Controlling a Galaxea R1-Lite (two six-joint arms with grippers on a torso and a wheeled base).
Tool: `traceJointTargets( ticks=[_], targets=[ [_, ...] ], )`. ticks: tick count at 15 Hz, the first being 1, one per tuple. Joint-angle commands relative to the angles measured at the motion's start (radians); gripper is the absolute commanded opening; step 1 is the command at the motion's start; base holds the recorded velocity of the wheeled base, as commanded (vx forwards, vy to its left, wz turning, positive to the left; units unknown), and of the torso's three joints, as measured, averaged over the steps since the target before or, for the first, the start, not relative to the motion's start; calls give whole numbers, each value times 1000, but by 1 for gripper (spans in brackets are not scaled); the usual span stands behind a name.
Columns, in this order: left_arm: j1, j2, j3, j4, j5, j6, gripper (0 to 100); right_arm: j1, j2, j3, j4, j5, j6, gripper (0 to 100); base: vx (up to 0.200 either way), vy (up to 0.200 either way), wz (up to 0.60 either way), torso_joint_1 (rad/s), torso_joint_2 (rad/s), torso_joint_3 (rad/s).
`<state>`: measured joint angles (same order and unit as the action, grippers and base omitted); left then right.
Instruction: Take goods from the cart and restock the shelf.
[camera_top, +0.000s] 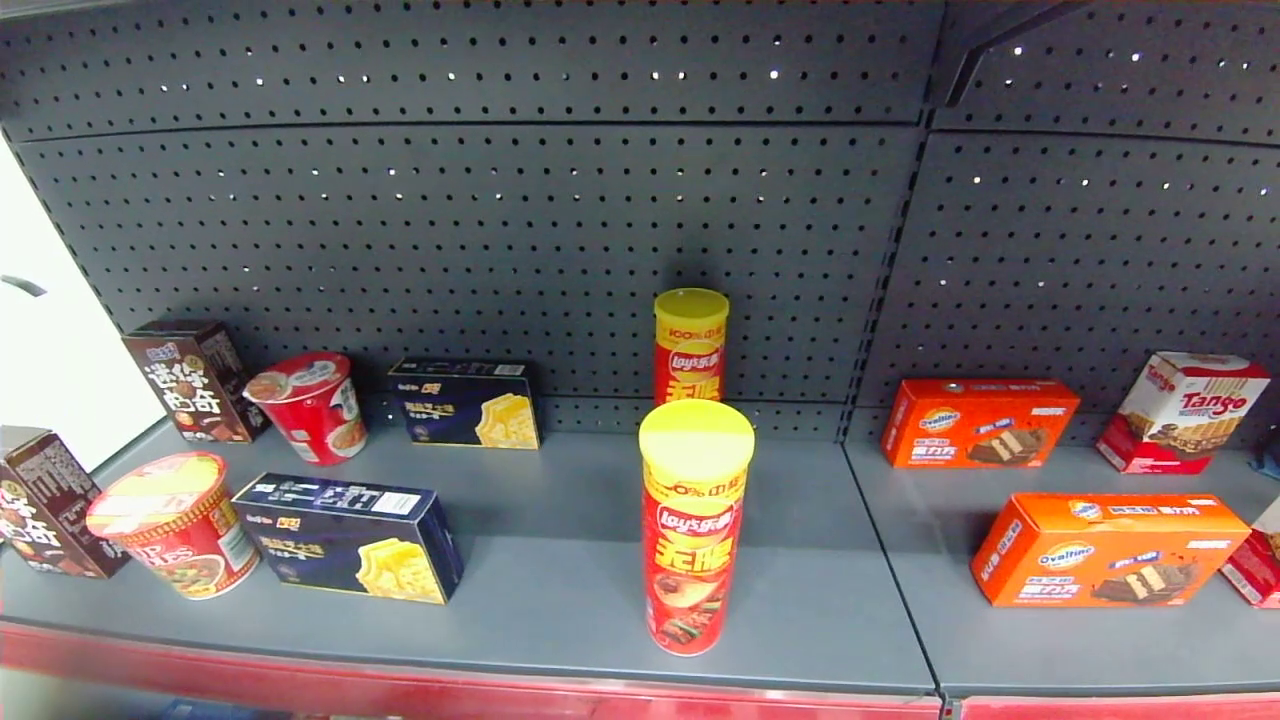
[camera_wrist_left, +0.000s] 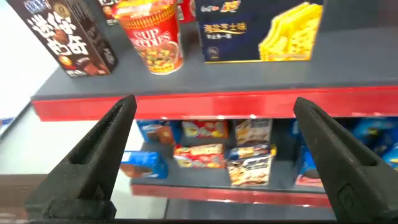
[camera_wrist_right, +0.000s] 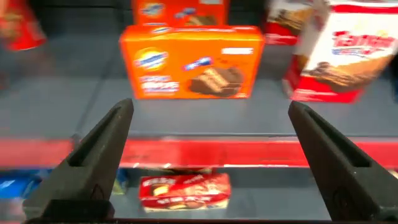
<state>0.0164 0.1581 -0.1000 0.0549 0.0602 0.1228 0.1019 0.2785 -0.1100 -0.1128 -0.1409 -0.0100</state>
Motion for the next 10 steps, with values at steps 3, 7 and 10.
traceJointTargets(
  ticks=[3,7,10],
  targets=[
    [-10,-158,100,-53,-20,-54,100,10,-185,110,21,73,-28,100,0,0,0,0,0,0],
    [-12,-158,100,-55,-43,-114,100,10,-183,108,47,93,-25,100,0,0,0,0,0,0],
    [-12,-158,100,-55,-46,-112,100,10,-183,108,47,96,-34,100,0,0,0,0,0,0]
  ],
)
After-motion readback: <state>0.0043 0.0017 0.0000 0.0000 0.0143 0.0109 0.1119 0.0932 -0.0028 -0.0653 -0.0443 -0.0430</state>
